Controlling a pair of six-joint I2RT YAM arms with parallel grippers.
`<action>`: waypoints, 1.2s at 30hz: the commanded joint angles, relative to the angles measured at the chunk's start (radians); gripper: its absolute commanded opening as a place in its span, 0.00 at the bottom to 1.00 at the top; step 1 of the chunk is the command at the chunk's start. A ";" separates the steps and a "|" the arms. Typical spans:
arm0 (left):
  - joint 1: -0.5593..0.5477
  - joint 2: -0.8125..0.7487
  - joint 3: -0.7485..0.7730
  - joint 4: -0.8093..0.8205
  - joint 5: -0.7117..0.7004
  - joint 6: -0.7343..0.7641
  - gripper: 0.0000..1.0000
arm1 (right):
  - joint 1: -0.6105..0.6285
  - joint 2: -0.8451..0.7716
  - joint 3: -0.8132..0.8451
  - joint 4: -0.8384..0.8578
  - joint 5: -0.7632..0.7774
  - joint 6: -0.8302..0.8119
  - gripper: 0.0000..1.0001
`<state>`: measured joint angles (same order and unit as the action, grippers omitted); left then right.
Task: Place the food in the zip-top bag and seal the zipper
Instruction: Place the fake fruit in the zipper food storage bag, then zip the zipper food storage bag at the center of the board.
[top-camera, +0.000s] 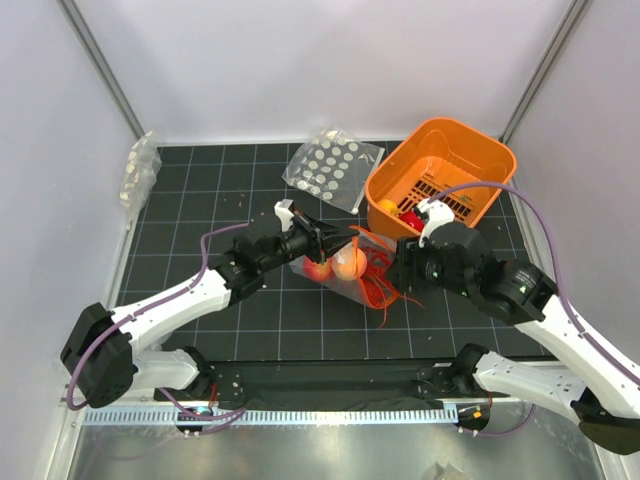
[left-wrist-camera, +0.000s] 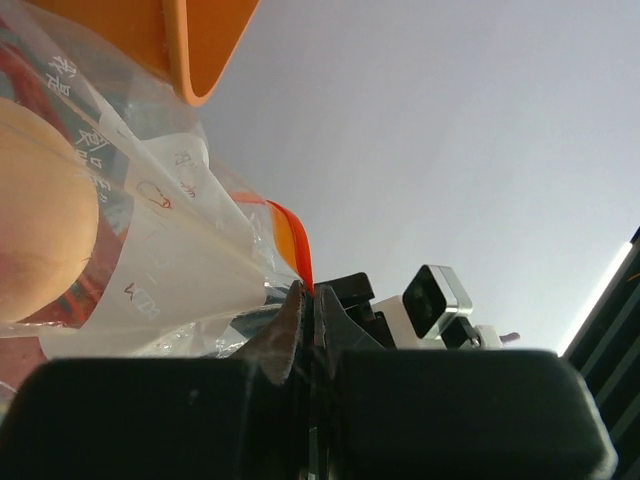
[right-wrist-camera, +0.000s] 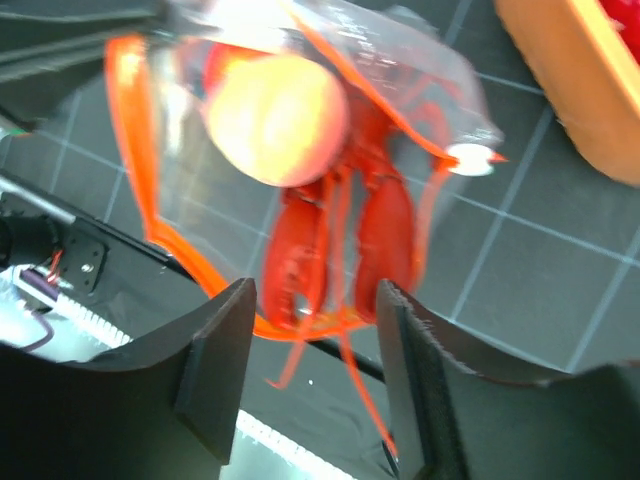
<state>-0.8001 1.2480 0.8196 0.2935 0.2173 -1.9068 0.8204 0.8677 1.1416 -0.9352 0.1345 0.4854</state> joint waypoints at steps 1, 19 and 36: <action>0.007 -0.028 0.030 0.050 0.010 -0.005 0.00 | -0.004 -0.006 0.000 -0.063 0.086 0.050 0.55; 0.019 -0.050 0.027 0.029 0.027 0.015 0.00 | -0.070 0.179 -0.117 0.084 0.027 0.154 0.18; 0.018 0.086 0.510 -0.870 0.267 0.785 0.00 | -0.081 0.257 0.187 -0.023 0.103 0.105 0.01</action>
<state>-0.7792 1.3136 1.2762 -0.4099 0.3950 -1.2949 0.7471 1.0969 1.2400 -0.9630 0.2180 0.6003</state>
